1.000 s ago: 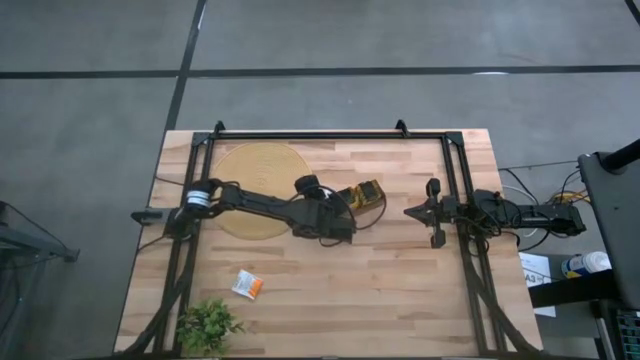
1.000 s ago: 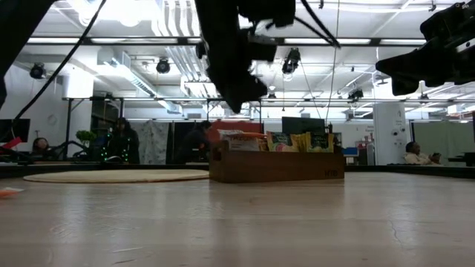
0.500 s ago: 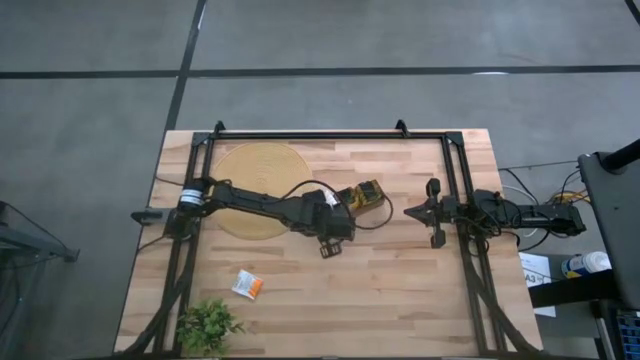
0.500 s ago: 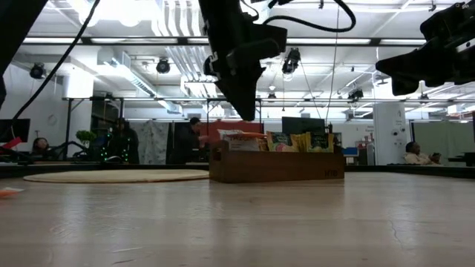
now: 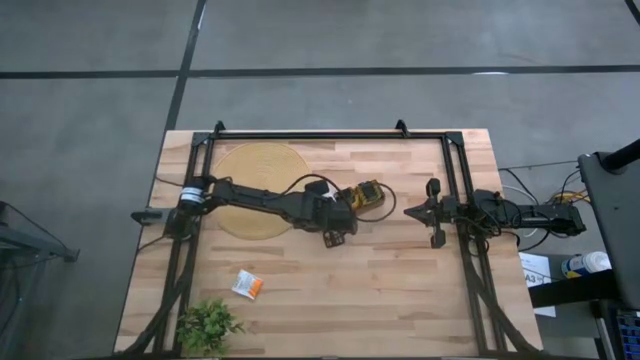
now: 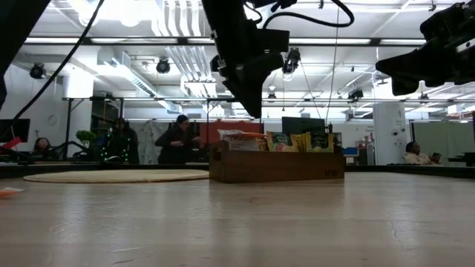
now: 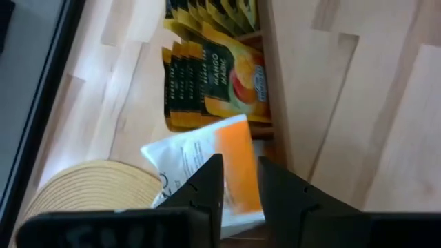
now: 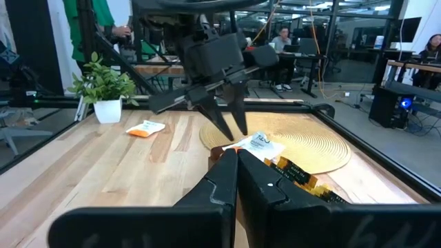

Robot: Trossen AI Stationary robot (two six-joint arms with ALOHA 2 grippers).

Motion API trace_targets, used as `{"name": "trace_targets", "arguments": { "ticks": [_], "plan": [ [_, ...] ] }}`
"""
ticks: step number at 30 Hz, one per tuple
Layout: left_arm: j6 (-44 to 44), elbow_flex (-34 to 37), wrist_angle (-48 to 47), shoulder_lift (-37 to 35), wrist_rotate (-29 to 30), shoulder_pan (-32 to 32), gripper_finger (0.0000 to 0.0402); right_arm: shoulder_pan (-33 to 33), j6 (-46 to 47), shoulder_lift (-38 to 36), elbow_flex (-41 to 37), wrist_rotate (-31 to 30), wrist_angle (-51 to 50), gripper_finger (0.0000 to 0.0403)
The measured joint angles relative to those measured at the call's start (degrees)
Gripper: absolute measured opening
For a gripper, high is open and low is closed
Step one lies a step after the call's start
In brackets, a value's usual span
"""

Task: Pick & Place Tea
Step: Put the white tea bag into the left section of the wooden organizer

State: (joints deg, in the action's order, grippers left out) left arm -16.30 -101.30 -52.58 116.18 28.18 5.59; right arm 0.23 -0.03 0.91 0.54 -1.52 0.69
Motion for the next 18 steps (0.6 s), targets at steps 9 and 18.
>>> {"name": "trace_targets", "arguments": {
  "ticks": [9, 18],
  "plan": [
    [0.42, 0.42, 0.67, 0.02, 1.37, -0.14, 0.0002, -0.02, 0.0, 0.0, 0.0, 0.0, 0.0, 0.0009],
    [0.17, 3.38, 4.77, 0.02, 1.94, -0.75, 0.0, -0.02, 0.0, 0.0, 0.0, -0.02, 0.0, 0.0009]
  ]
}}
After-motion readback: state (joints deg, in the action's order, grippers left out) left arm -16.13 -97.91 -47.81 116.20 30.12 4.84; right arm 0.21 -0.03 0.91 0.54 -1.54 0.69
